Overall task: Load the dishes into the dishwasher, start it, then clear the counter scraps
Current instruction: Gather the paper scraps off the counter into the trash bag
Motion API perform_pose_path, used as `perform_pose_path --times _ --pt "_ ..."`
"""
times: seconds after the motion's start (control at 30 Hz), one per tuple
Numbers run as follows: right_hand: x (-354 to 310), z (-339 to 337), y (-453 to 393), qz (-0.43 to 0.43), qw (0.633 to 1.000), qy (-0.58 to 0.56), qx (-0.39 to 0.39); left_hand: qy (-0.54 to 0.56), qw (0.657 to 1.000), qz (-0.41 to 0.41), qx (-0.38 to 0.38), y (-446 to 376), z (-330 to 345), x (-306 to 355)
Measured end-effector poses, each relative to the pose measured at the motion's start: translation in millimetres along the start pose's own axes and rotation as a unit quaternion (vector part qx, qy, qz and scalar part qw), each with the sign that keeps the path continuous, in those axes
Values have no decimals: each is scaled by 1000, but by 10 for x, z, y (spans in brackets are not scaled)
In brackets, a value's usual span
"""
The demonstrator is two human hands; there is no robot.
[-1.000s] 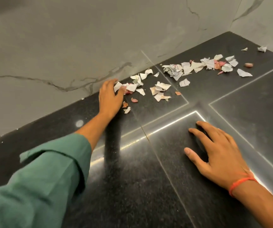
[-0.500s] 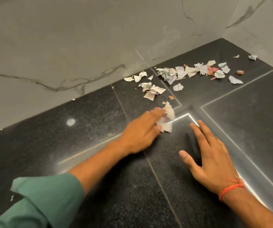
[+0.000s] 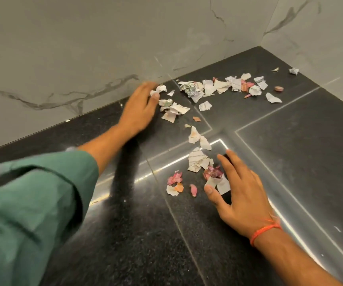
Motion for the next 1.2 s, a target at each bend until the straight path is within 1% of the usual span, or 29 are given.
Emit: perform_pose_path --times 0.1,0.13,0.2,0.27,0.33,0.47,0.63,0.7,0.77,0.83,0.9,0.97,1.1,1.13,1.2 --pt "4 -7 -5 4 1000 -3 0 -60 994 15 -95 -252 217 -179" --pt "-1 -6 -5 5 1000 -5 -1 -74 990 27 -113 -264 289 -176" --pt "-6 -13 0 6 1000 -8 0 -87 988 49 -117 -237 380 -120" --pt "-13 -21 4 6 1000 -10 -2 -69 989 56 -121 -170 401 -44" --pt "-27 -22 10 3 1000 -11 -5 -60 982 87 -154 -27 441 108" --pt "-46 -37 12 4 1000 -16 -8 -28 960 169 -220 486 586 637" --pt "-70 -42 6 -6 1000 -25 -1 40 924 274 -263 1235 739 1360" --pt "-72 -45 8 -5 1000 -24 3 75 915 290 -269 1415 744 1535" --pt "-72 -45 11 -2 1000 -18 1 119 924 264 -249 1403 706 1535" --pt "-66 -50 11 -2 1000 -12 3 150 949 208 -182 1181 633 1357" --pt "-56 -45 6 2 1000 -10 1 126 976 136 -114 845 590 1058" --pt "-53 -35 3 4 1000 -8 0 87 992 65 -68 467 575 738" --pt "-42 -34 6 7 1000 -13 -2 35 998 -59 -14 -194 568 163" --pt "-40 -35 8 9 1000 -13 -3 24 997 -70 -5 -307 568 97" --pt "-27 -29 8 8 1000 -11 -4 11 998 -68 -3 -489 611 74"
Point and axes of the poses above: each hand's wrist, its own y-axis away from the middle knuckle, its own z-axis out of the palm, x = y × z, the point moved 10 cm from there along -y, towards the middle knuckle, and after that the axes turned 10 degrees about z, right-handed, at the moved point
